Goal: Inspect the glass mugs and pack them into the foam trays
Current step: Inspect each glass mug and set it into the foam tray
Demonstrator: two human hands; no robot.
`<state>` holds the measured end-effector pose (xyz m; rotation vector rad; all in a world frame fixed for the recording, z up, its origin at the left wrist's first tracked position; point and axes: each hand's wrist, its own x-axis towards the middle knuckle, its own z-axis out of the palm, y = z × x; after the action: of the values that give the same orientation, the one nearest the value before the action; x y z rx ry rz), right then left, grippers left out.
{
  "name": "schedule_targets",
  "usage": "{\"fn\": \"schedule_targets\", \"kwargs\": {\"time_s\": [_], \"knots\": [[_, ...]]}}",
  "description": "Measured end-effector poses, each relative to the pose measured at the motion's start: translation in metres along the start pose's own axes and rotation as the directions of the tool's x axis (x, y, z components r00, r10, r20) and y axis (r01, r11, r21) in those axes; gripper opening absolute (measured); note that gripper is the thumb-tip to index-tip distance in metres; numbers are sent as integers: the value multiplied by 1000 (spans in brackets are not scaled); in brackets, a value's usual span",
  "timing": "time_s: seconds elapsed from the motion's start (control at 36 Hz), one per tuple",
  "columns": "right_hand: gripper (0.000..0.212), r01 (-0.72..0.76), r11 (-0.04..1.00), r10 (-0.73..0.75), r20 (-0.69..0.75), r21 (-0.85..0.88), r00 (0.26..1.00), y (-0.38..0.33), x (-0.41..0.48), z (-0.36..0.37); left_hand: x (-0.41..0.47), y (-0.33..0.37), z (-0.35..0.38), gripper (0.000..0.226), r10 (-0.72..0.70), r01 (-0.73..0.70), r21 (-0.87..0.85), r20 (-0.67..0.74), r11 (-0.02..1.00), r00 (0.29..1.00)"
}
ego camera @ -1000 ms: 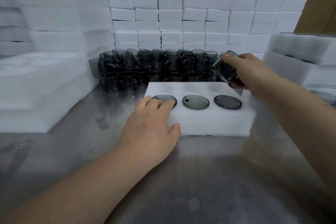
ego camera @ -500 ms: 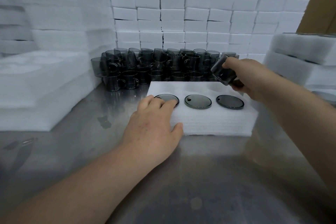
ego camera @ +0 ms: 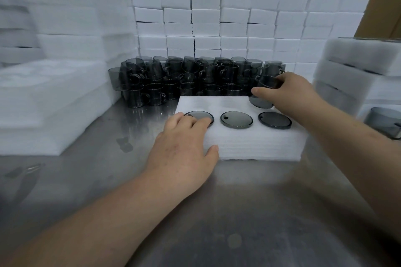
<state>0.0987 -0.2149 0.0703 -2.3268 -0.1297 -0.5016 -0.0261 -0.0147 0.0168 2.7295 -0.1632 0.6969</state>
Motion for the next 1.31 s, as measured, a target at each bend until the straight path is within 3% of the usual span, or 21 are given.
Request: {"fn": "schedule_targets", "kwargs": {"time_s": [0.31, 0.61, 0.94, 1.31], "knots": [[83, 29, 989, -24, 39, -143, 999, -1, -3, 1, 0, 0, 0, 58, -1, 1, -3, 1, 1000, 1000], [72, 25, 961, 0, 90, -274, 996, -1, -1, 3, 1, -1, 1, 58, -2, 2, 2, 1, 1000, 1000], [41, 89, 995, -90, 0, -51, 996, -9, -11, -7, 0, -1, 1, 57, -2, 2, -3, 3, 1000, 1000], [39, 45, 997, -57, 222, 56, 973, -4, -8, -4, 0, -1, 1, 58, -1, 1, -7, 5, 1000, 1000]]}}
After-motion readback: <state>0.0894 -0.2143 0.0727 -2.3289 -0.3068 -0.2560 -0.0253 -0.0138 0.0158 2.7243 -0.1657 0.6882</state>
